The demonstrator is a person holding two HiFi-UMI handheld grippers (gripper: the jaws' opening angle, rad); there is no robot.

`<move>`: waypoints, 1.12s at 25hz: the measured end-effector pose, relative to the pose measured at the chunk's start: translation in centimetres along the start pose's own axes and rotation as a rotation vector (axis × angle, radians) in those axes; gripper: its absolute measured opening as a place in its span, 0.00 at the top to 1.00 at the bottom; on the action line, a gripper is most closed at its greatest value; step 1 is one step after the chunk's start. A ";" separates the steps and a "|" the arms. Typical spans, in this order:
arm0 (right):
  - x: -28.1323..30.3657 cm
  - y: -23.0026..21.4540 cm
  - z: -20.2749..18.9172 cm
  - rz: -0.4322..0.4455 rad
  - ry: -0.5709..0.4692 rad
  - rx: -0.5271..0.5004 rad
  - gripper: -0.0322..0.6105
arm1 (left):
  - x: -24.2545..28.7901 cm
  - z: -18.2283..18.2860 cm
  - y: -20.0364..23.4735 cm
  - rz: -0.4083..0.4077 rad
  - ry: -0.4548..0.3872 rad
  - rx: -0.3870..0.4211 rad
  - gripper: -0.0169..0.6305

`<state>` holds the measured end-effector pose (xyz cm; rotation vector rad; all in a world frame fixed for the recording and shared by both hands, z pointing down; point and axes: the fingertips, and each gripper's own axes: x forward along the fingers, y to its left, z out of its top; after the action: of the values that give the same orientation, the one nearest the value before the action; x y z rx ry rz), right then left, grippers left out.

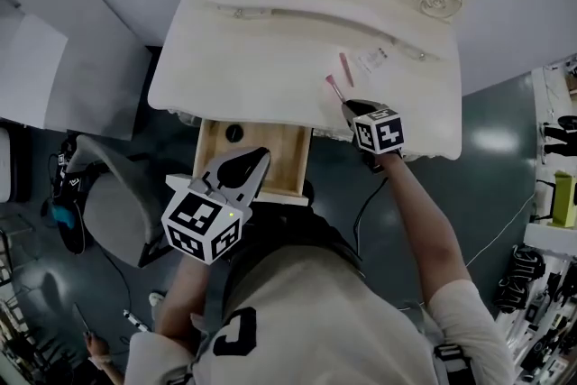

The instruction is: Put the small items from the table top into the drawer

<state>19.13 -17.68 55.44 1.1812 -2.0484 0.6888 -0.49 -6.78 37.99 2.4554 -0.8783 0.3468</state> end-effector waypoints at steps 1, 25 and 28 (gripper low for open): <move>-0.3 -0.1 -0.1 -0.004 -0.002 -0.009 0.87 | 0.0 0.1 -0.2 -0.003 -0.004 0.005 0.87; -4.5 3.8 1.9 0.059 -0.134 -0.041 0.87 | -1.3 -0.5 -1.6 0.012 -0.010 0.017 0.87; -4.9 4.6 2.0 0.068 -0.147 -0.053 0.87 | -1.6 -0.6 -1.5 0.015 -0.007 0.018 0.87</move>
<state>16.28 -14.40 49.89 1.1666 -2.2236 0.5910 -0.81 -4.65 37.29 2.4692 -0.9010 0.3533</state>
